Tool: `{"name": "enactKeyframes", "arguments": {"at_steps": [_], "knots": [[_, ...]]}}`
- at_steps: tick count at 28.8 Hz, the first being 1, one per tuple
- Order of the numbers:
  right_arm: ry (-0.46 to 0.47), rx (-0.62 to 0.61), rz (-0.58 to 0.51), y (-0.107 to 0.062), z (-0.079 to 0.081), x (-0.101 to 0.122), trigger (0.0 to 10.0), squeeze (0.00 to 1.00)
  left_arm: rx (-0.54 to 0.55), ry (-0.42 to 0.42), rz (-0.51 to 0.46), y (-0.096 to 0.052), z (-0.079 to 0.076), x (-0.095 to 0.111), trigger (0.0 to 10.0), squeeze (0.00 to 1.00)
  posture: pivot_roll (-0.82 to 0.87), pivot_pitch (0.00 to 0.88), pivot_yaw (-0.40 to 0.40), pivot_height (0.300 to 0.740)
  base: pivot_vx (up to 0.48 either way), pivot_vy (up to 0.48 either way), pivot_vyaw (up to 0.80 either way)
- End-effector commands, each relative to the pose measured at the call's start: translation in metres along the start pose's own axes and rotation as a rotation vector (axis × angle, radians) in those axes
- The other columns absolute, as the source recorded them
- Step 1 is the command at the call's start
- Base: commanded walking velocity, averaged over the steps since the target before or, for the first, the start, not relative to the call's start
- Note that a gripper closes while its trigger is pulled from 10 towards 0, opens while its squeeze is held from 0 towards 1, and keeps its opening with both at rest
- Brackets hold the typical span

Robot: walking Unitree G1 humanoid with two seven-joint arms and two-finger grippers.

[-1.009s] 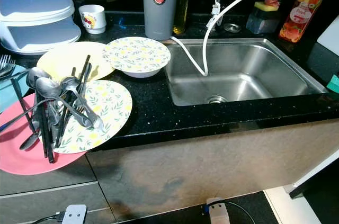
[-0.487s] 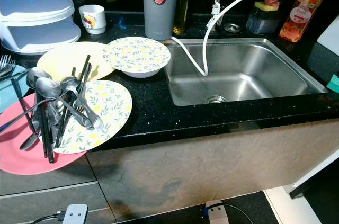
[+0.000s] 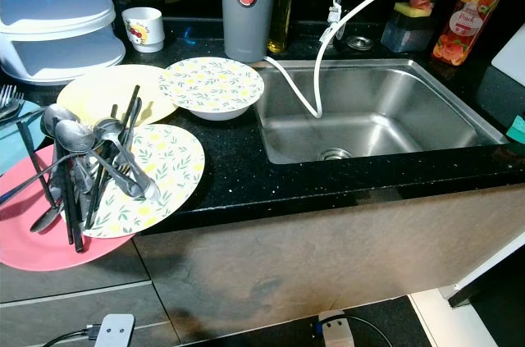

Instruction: Kitchen organization

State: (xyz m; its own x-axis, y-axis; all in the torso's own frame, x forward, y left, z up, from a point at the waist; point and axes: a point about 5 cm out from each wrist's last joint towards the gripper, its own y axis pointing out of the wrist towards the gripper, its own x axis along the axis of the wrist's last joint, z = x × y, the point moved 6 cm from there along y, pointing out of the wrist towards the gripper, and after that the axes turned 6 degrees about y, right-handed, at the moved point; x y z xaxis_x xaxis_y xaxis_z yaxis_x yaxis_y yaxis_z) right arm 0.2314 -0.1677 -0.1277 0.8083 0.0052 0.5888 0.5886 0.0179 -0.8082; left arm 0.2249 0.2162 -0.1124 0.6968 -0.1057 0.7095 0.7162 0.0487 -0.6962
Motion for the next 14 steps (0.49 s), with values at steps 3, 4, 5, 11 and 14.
{"name": "enactKeyframes", "arguments": {"at_steps": [3,4,5,11,14], "knots": [[-0.013,-0.004,0.017,-0.0006,-0.0003,-0.0058,10.0,0.0,-0.013,0.01,0.003,-0.0008,-0.0003,-0.0018,10.0,0.0,0.06,0.121,-0.055,0.74,0.0,0.0,0.0],[-0.013,-0.004,0.017,-0.0006,-0.0002,-0.0058,10.0,0.0,-0.022,0.004,0.002,-0.0006,-0.0014,-0.0013,10.0,0.0,0.06,0.121,-0.054,0.74,0.0,0.0,0.0],[-0.012,-0.004,0.017,-0.0006,-0.0002,-0.0058,10.0,0.0,-0.031,0.005,0.003,-0.0005,-0.0024,-0.0011,10.0,0.0,0.06,0.121,-0.054,0.74,0.0,0.0,0.0],[-0.014,-0.006,0.022,-0.0011,-0.0011,-0.0084,10.0,0.0,0.046,0.03,-0.007,-0.0009,0.0074,0.0005,10.0,0.0,0.06,0.121,-0.052,0.74,0.0,0.0,0.0],[-0.014,-0.007,0.023,-0.0011,-0.0012,-0.0088,10.0,0.0,0.04,0.032,-0.004,-0.0009,0.0066,-0.0001,10.0,0.0,0.06,0.121,-0.052,0.74,0.0,0.0,0.0]]}}
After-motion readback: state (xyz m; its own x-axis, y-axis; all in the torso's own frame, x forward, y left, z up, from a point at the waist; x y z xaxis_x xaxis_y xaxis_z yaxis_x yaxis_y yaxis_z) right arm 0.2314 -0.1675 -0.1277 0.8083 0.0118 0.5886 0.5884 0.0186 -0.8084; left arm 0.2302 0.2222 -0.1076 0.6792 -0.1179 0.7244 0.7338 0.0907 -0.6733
